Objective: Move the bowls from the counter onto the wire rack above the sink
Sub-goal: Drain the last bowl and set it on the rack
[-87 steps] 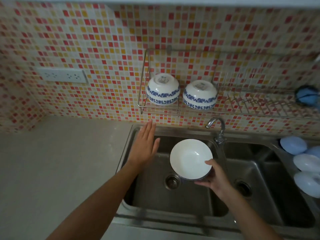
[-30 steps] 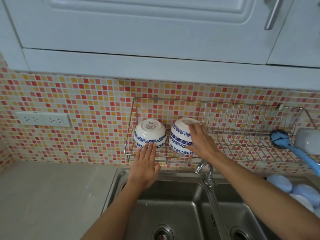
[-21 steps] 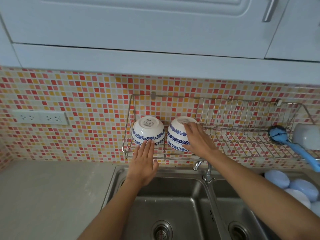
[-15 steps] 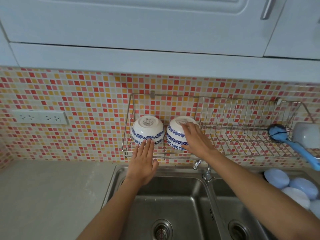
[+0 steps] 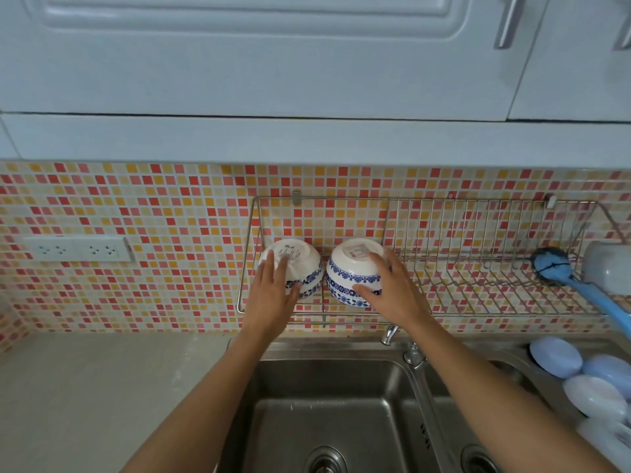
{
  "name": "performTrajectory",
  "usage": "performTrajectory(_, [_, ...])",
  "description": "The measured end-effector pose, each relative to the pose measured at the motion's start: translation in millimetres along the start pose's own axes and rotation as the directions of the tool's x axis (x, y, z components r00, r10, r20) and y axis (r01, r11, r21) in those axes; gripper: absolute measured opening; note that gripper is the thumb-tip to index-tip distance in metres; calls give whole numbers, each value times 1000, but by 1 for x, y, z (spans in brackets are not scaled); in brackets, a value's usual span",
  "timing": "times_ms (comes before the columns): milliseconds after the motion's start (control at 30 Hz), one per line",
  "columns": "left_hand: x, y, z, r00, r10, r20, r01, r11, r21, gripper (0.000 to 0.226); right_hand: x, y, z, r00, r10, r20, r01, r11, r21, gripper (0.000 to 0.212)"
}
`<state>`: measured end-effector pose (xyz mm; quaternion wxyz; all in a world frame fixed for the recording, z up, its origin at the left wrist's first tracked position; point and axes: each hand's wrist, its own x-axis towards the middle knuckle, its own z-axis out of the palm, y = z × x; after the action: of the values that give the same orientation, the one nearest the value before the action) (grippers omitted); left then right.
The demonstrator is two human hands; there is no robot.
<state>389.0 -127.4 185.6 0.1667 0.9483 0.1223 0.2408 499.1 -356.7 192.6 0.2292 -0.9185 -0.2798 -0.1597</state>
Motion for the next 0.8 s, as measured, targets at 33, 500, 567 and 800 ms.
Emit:
performTrajectory(33, [8, -3, 0, 1000, -15, 10, 15, 1000, 2, 65, 0, 0, 0, 1000, -3, -5, 3, 1000, -6, 77])
performTrajectory(500, [23, -20, 10, 991, -76, 108, 96, 975, -199, 71, 1, 4, 4, 998, 21, 63, -21, 1000, -4, 76])
performTrajectory(567, [22, -20, 10, 992, -74, 105, 94, 976, -196, 71, 1, 3, 4, 995, 31, 90, -30, 999, -16, 78])
performTrajectory(800, [9, -21, 10, 986, 158, 57, -159, 987, 8, 65, -26, -34, 19, 993, 86, 79, -69, 978, -196, 77])
